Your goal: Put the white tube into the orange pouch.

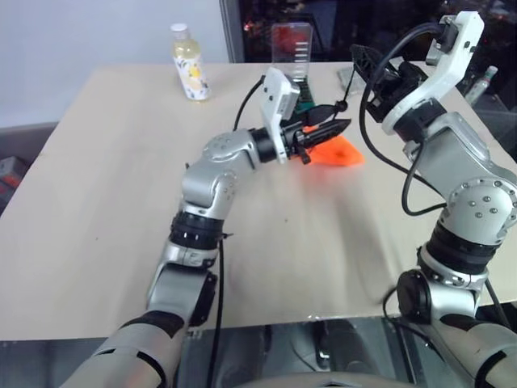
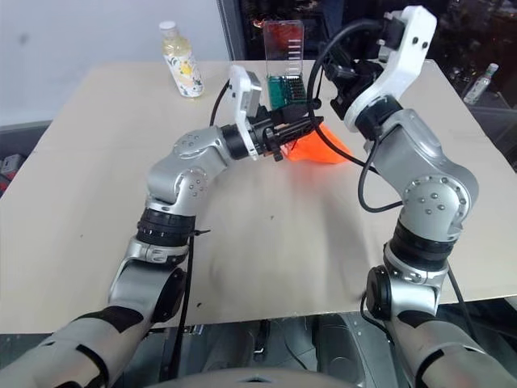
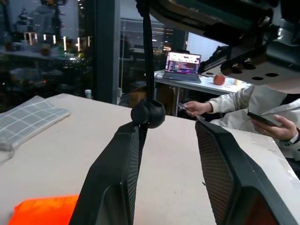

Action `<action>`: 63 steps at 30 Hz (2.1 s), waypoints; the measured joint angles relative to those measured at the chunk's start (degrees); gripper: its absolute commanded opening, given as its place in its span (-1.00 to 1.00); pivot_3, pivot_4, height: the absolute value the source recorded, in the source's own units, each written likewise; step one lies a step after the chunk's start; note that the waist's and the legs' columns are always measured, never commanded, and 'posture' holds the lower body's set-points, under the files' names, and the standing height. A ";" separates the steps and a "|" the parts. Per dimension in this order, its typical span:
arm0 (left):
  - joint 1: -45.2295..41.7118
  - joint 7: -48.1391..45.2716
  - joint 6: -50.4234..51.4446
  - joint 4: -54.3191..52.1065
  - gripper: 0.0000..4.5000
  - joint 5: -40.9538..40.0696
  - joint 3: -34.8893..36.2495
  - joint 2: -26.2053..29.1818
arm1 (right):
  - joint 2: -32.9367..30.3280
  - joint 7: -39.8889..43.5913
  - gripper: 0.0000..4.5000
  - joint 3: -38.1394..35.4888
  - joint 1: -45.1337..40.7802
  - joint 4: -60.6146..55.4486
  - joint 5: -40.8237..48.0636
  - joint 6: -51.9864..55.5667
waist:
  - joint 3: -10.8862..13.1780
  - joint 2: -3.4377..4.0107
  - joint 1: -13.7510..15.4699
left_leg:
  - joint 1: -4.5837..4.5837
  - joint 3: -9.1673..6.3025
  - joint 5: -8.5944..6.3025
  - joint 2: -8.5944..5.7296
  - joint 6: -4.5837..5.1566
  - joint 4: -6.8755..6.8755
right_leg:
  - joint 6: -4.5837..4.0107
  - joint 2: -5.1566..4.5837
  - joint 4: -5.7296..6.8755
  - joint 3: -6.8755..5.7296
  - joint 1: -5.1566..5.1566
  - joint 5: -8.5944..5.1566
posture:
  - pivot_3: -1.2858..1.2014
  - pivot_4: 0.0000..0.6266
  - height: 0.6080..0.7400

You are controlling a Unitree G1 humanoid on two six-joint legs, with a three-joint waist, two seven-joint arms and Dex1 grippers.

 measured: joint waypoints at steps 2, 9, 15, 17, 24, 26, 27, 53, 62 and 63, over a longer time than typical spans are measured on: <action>-0.51 -0.57 -0.21 0.86 -0.14 0.19 -0.07 -0.38 | -0.13 -0.74 -1.00 0.13 0.64 -0.62 0.60 0.02 | 0.00 0.00 0.10 | -0.02 -0.01 0.00 0.01 0.00 0.00 | 0.00 0.00 -0.01 -0.03 0.00 0.00 | 0.03 -0.52 1.00; -1.67 -1.09 -2.00 3.94 -0.14 1.70 -0.12 -1.44 | -1.03 -3.26 -1.00 0.25 1.16 -2.18 2.78 0.04 | 0.00 0.00 0.28 | -0.05 -0.02 -0.01 -0.02 0.02 0.01 | 0.01 -0.04 -0.03 -0.02 0.01 0.00 | 0.03 -0.52 1.00; -3.26 -1.11 -2.34 4.60 -0.14 1.83 0.27 -1.74 | -1.66 -3.95 -1.00 0.52 1.39 -2.51 3.99 -0.06 | 0.00 0.00 0.19 | -0.04 -0.03 -0.01 -0.01 0.02 0.01 | 0.01 -0.03 -0.03 -0.01 0.01 0.00 | 0.03 -0.52 1.00; -3.49 -0.89 -2.34 5.16 -0.14 1.84 0.30 -2.01 | -1.72 -4.13 -1.00 0.85 1.40 -2.51 4.21 -0.07 | 0.00 0.00 0.19 | -0.04 -0.02 -0.01 -0.01 0.02 0.01 | 0.01 -0.03 -0.02 -0.01 0.01 0.00 | 0.03 -0.52 1.00; -4.09 -0.05 -2.52 5.65 -0.91 2.13 0.57 -2.38 | -2.27 -4.30 -1.00 1.26 1.43 -2.51 4.89 -0.19 | 0.00 0.00 0.21 | -0.05 -0.04 -0.01 -0.01 0.03 0.01 | 0.01 -0.03 -0.03 -0.01 0.01 0.00 | 0.03 -0.52 1.00; -4.08 -0.03 -2.91 6.22 -0.91 2.45 0.56 -2.40 | -2.32 -4.38 -1.00 1.37 1.54 -2.50 4.92 -0.19 | 0.00 0.00 0.21 | -0.04 -0.03 -0.01 -0.01 0.03 0.01 | 0.01 -0.03 -0.03 -0.02 0.01 0.00 | 0.03 -0.52 1.00; -4.02 -0.06 -3.45 6.37 -0.91 2.96 0.48 -2.31 | -2.37 -4.46 -1.00 1.42 1.63 -2.49 4.93 -0.19 | 0.00 0.00 0.21 | -0.04 -0.02 -0.01 -0.01 0.03 0.01 | 0.01 -0.03 -0.02 -0.02 0.01 0.00 | 0.03 -0.52 1.00; -30.79 16.93 -26.11 50.70 -0.91 11.32 11.35 3.67 | -14.84 19.84 -1.00 0.60 -26.98 42.00 -11.50 -22.98 | 0.05 0.01 -0.03 | -0.27 0.22 -0.15 -0.23 0.27 -0.23 | 0.16 -0.08 -0.37 0.03 -0.08 0.09 | 0.03 -0.52 1.00; -13.06 2.36 -16.16 33.69 -0.91 14.89 -0.57 -0.80 | -15.21 12.55 -1.00 -4.23 -5.02 21.26 -8.72 -17.07 | -0.23 0.02 1.83 | -1.07 -0.15 -0.19 -0.58 0.32 0.16 | 0.26 -0.51 -0.29 -0.07 -0.41 0.04 | 0.03 -0.52 1.00; -8.77 1.67 -14.44 30.51 -0.91 16.04 -3.41 -2.17 | -14.95 10.63 -1.00 -4.41 -0.38 18.16 -8.12 -15.25 | -0.22 0.02 1.86 | -1.23 -0.07 -0.19 -0.60 0.33 0.17 | 0.30 -0.51 -0.54 0.02 -0.50 0.05 | 0.03 -0.52 1.00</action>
